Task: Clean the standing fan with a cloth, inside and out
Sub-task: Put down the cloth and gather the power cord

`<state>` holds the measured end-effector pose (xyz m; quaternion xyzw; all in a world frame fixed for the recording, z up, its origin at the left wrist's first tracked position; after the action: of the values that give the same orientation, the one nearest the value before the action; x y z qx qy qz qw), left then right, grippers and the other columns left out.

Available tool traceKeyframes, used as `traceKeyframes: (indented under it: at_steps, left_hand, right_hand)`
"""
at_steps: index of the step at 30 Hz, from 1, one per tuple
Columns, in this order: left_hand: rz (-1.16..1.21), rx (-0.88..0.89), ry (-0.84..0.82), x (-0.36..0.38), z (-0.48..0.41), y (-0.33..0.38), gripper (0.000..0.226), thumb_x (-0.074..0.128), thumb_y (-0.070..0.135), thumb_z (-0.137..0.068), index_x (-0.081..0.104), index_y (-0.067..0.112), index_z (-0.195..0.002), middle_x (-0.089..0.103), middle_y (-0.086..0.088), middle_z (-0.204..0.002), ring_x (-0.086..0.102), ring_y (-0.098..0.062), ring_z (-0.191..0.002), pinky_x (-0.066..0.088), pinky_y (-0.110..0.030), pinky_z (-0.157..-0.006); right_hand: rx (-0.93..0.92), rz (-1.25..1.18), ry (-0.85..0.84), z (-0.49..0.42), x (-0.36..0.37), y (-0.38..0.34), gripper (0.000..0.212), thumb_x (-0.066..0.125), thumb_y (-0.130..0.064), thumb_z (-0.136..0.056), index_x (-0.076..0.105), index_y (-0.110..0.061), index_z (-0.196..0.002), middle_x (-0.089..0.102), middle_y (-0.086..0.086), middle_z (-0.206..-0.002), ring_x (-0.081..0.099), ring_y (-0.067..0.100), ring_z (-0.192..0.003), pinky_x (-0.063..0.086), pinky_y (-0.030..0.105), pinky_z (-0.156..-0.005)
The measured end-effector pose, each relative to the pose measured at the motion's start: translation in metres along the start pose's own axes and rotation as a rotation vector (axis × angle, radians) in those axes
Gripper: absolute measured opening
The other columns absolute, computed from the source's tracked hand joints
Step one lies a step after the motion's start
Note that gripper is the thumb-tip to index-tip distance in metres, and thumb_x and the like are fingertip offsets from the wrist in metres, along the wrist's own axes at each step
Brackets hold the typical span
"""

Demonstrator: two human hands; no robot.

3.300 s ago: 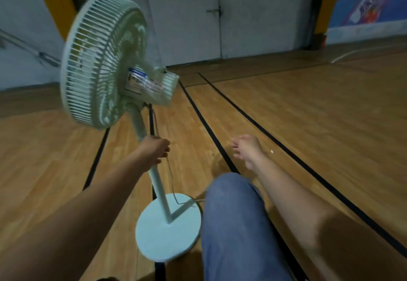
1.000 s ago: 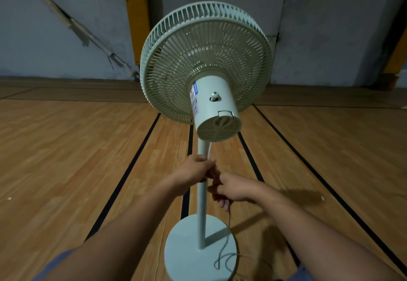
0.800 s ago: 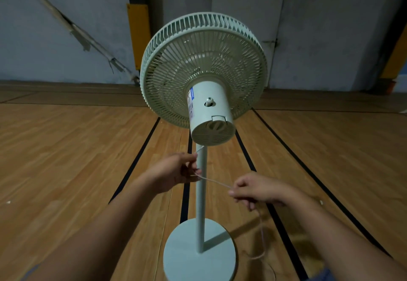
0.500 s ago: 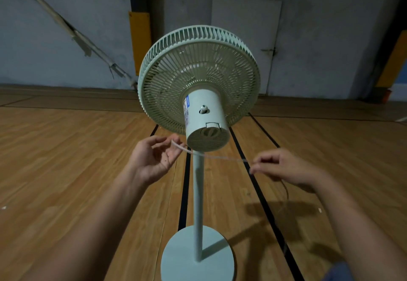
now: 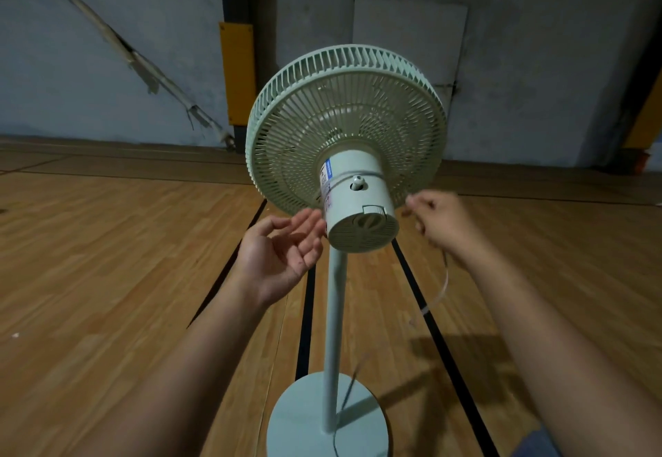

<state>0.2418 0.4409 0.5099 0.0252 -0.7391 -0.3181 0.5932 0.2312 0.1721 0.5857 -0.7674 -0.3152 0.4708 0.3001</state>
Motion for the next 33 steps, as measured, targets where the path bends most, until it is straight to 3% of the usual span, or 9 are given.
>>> traceKeyframes:
  at_steps: [4,7,11,14,17,20,22,27,33]
  left_hand:
    - [-0.586,0.014,0.223,-0.014,-0.001,-0.019,0.014,0.048,0.014,-0.108,0.058,0.006,-0.112,0.069,-0.007,-0.088,0.069,-0.017,-0.074,0.058,-0.033,-0.072]
    - [-1.036,0.041,0.202,-0.007,-0.001,-0.037,0.014,0.053,0.009,-0.109,0.066,0.008,-0.116,0.071,-0.006,-0.104,0.067,-0.016,-0.089,0.054,-0.033,-0.082]
    - [-1.248,0.029,0.063,0.003,-0.003,-0.059,0.034,0.064,0.009,-0.106,0.066,0.014,-0.139,0.072,0.002,-0.131,0.066,-0.011,-0.12,0.048,-0.024,-0.094]
    - [-1.261,-0.082,-0.021,0.001,-0.001,-0.076,0.036,0.07,0.015,-0.104,0.066,0.015,-0.139,0.076,-0.007,-0.13,0.069,-0.022,-0.125,0.051,-0.031,-0.104]
    - [-1.263,-0.129,-0.022,-0.011,0.0,-0.083,0.016,0.069,0.014,-0.105,0.072,0.006,-0.119,0.075,-0.02,-0.111,0.072,-0.034,-0.102,0.052,-0.053,-0.111]
    - [-1.209,-0.17,0.084,-0.032,-0.001,-0.073,0.02,0.069,0.021,-0.106,0.067,0.003,-0.116,0.065,-0.01,-0.095,0.065,-0.018,-0.081,0.058,-0.044,-0.094]
    - [-1.09,-0.196,0.165,-0.044,0.0,-0.059,0.018,0.07,0.021,-0.104,0.065,0.005,-0.111,0.061,-0.006,-0.088,0.061,-0.017,-0.077,0.058,-0.038,-0.089]
    - [-0.665,-0.274,0.273,-0.053,0.006,-0.02,0.019,0.079,0.014,-0.083,0.062,0.009,-0.088,0.059,-0.003,-0.072,0.061,-0.017,-0.066,0.06,-0.045,-0.098]
    - [-0.184,-0.32,0.204,-0.032,0.014,0.013,0.018,0.067,0.019,-0.096,0.073,0.004,-0.09,0.066,-0.001,-0.081,0.069,-0.014,-0.066,0.068,-0.041,-0.072]
  right_hand:
    - [0.225,0.011,-0.307,0.039,0.068,0.065,0.03,0.047,-0.029,-0.111,0.07,-0.018,-0.097,0.073,0.004,-0.081,0.069,0.013,-0.066,0.06,0.032,-0.066]
    - [0.312,0.09,-0.558,0.076,0.119,0.083,0.03,0.043,-0.03,-0.113,0.067,-0.014,-0.105,0.076,0.007,-0.093,0.073,0.02,-0.084,0.06,0.041,-0.086]
    - [0.452,0.085,-0.721,0.11,0.152,0.09,0.031,0.045,-0.033,-0.113,0.064,-0.009,-0.108,0.073,0.007,-0.095,0.069,0.015,-0.075,0.055,0.024,-0.067]
    - [0.391,0.085,-0.773,0.118,0.159,0.092,0.034,0.04,-0.037,-0.114,0.061,-0.011,-0.11,0.075,0.009,-0.097,0.07,0.016,-0.076,0.054,0.024,-0.069]
    - [0.344,0.162,-0.879,0.123,0.16,0.103,0.033,0.042,-0.036,-0.113,0.063,-0.011,-0.11,0.078,0.01,-0.096,0.073,0.017,-0.078,0.062,0.034,-0.081]
    - [0.346,0.179,-1.02,0.125,0.148,0.124,0.026,0.046,-0.029,-0.113,0.062,-0.014,-0.099,0.073,0.003,-0.078,0.071,0.019,-0.074,0.059,0.046,-0.095]
    - [0.343,0.171,-1.052,0.121,0.132,0.133,0.026,0.048,-0.03,-0.112,0.062,-0.015,-0.097,0.068,-0.002,-0.073,0.067,0.016,-0.069,0.059,0.044,-0.089]
    - [0.294,0.026,-0.931,0.098,0.08,0.113,0.019,0.061,-0.033,-0.106,0.071,-0.017,-0.101,0.065,-0.007,-0.076,0.059,0.007,-0.066,0.056,0.026,-0.07]
    - [-0.092,-0.102,-0.598,0.076,0.001,0.005,0.01,0.072,-0.029,-0.096,0.08,-0.026,-0.094,0.067,-0.003,-0.076,0.052,0.011,-0.062,0.043,0.02,-0.055]
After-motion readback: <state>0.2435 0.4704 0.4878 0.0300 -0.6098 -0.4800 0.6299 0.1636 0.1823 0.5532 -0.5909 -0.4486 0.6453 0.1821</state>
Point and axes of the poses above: each hand's wrist, its own z-axis away from the middle knuckle, its own x-axis out of the palm, y = z × x, the point moved 6 cm from there along -z, towards the middle knuckle
